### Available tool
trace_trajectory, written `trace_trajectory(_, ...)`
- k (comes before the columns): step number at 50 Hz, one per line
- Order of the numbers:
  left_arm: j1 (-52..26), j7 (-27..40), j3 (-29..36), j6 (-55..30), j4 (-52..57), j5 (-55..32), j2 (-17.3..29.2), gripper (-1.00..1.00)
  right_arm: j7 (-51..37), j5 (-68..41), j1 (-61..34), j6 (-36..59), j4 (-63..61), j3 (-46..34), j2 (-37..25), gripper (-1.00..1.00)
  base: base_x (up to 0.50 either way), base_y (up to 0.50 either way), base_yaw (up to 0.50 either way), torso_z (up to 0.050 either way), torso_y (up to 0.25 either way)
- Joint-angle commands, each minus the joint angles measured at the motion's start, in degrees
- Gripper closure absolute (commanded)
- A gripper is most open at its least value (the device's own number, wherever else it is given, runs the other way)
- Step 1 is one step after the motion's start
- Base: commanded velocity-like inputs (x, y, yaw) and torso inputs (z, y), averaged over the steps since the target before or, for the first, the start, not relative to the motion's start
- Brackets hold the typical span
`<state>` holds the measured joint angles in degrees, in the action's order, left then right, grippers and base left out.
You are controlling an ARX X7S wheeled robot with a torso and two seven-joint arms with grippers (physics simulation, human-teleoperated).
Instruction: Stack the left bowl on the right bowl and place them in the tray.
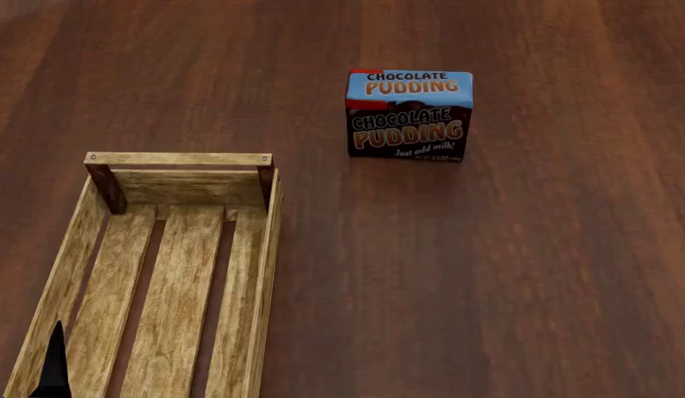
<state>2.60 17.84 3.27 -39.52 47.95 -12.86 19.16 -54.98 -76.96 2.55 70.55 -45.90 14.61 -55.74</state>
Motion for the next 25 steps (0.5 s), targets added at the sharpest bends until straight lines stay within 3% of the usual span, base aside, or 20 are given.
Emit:
trace_trajectory(1,0.2,0.3,0.1,0.2,0.0,-0.1,0.2,-1.00,2.0,4.8,0.7,-1.0,0.8,-1.5,0.9,1.00,0.00,0.00,0.00,0.000,0.000)
trace_trajectory(25,-0.5,0.8,0.7,0.1,-0.2,-0.4,0.5,-1.00,4.5,8.3,-0.3,-2.4,3.7,-4.6,0.8,1.00,0.00,0.00,0.00,0.000,0.001)
